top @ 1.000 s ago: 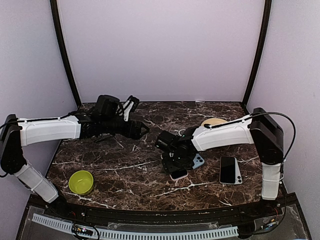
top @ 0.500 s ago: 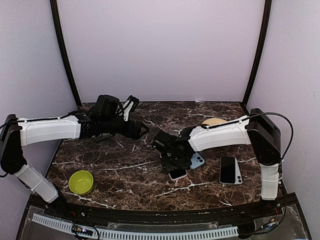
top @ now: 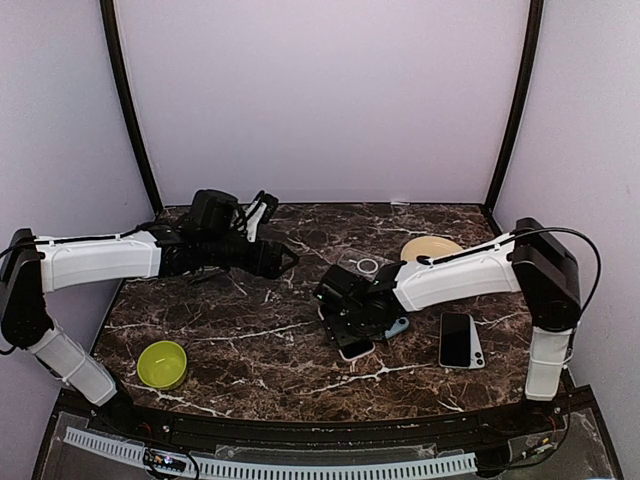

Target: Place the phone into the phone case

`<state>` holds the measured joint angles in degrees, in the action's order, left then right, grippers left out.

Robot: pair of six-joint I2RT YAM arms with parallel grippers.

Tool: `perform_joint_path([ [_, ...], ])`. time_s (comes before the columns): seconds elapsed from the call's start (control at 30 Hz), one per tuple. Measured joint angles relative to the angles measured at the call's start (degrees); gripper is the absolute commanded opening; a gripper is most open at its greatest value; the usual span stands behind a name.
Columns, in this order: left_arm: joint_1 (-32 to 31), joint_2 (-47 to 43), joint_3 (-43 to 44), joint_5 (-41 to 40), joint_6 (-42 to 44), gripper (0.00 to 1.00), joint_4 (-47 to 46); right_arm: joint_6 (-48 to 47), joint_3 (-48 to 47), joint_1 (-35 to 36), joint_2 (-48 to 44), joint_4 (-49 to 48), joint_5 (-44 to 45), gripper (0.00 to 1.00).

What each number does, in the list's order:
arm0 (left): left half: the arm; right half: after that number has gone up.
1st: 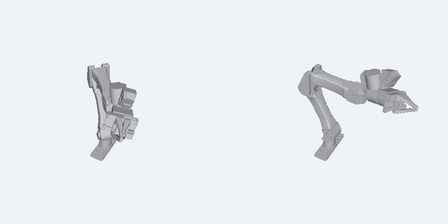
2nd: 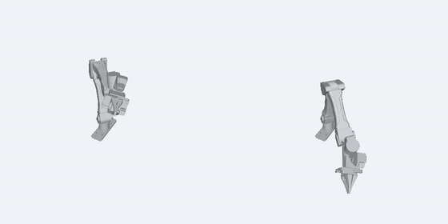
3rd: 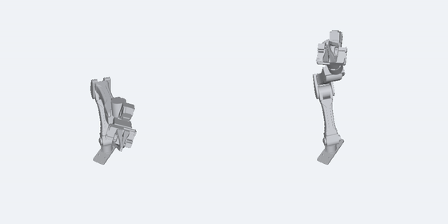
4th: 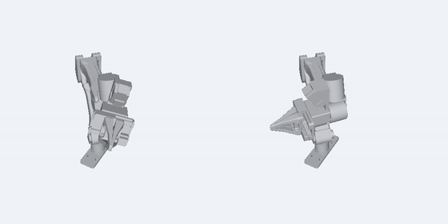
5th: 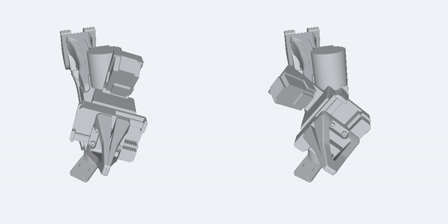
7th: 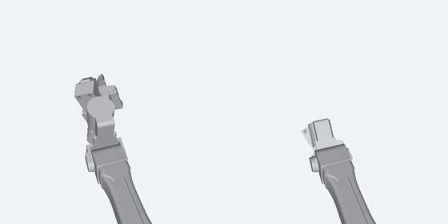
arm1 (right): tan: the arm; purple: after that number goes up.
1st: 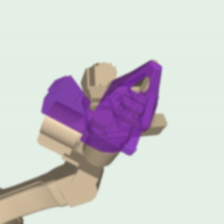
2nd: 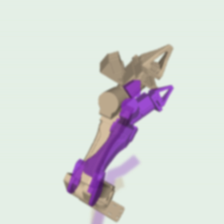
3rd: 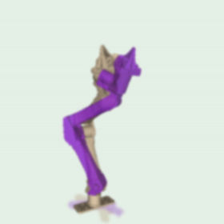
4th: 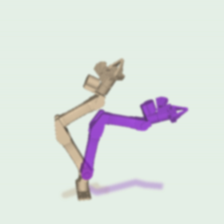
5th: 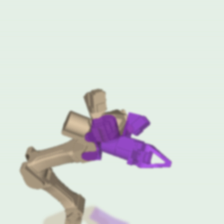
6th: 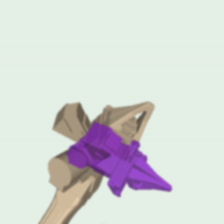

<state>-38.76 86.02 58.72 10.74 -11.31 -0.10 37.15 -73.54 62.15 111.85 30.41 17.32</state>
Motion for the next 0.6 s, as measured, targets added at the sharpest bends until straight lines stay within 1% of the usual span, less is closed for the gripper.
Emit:
perform_joint_path([
  [0.1, 0.59, -0.26, -1.03, 2.71, -1.07, 0.86, -1.86, -1.68, 3.43, 0.44, -3.04, -3.74, 0.79, 0.37],
  [0.2, 1.6, -1.38, -3.28, 7.13, -3.08, 0.87, -4.94, -3.91, 5.35, 1.01, -6.67, -7.96, 2.78, 0.36],
  [0.43, 2.6, -4.74, -8.92, 17.64, -9.42, 0.86, -17.18, -11.61, 5.77, 3.87, -13.0, -21.7, 10.03, 0.35],
  [0.5, 2.6, -5.57, -10.4, 19.65, -11.28, 0.83, -20.87, -13.97, 5.27, 4.79, -13.2, -25.09, 11.63, 0.34],
  [0.57, 2.58, -6.29, -11.43, 20.72, -12.81, 0.76, -23.3, -16.63, 5.01, 5.79, -13.18, -28.44, 12.83, 0.34],
  [0.6, 2.56, -6.56, -11.76, 21.09, -13.53, 0.68, -24.44, -17.79, 4.92, 6.23, -13.18, -29.68, 13.38, 0.34],
])
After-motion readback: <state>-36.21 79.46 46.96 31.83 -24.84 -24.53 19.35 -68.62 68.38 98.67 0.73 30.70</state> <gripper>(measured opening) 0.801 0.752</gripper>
